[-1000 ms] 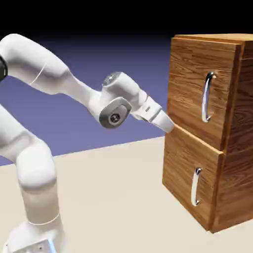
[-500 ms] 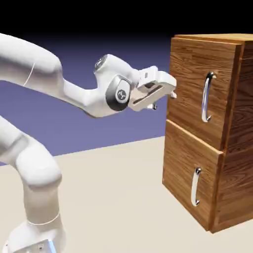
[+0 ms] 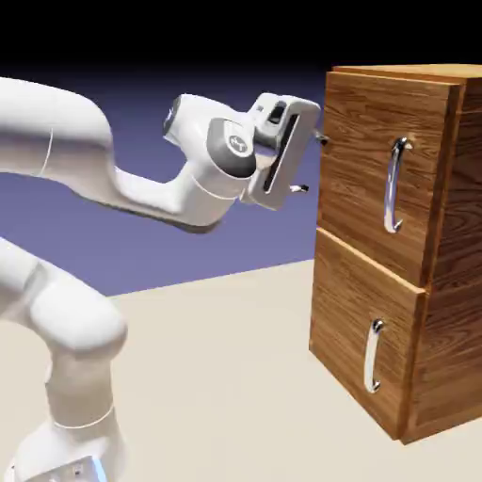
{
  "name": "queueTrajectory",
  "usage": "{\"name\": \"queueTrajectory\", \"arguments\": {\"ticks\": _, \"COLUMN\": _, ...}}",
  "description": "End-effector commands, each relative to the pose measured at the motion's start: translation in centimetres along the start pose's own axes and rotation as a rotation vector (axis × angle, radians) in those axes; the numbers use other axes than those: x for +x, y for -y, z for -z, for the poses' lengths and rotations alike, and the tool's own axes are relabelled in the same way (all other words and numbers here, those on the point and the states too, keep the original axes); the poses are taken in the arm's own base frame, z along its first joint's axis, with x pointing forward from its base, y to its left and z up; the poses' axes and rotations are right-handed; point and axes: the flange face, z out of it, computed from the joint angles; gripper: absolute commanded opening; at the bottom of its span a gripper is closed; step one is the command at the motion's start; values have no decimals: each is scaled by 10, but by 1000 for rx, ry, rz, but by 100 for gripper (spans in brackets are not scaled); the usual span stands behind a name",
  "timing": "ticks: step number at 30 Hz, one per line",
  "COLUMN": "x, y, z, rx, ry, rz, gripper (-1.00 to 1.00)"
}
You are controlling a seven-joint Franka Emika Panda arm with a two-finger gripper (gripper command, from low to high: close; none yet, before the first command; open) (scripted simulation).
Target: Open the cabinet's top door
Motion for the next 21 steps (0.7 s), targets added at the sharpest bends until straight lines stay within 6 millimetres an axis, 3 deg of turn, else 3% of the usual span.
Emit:
{"name": "queueTrajectory", "arguments": {"ticks": 1, "x": -2, "y": -2, "z": 1, "rx": -10, "ry": -8, "rz": 47, "gripper": 0}}
{"name": "queueTrajectory", "arguments": {"ticks": 11, "x": -27, "y": -22, "z": 6, "rx": -122, "ry": -62, "rz": 505, "gripper": 0}}
{"name": "queueTrajectory", "arguments": {"ticks": 21, "x": -69, "y": -39, "z": -5, "rx": -242, "ry": -62, "rz": 951, "gripper": 0}}
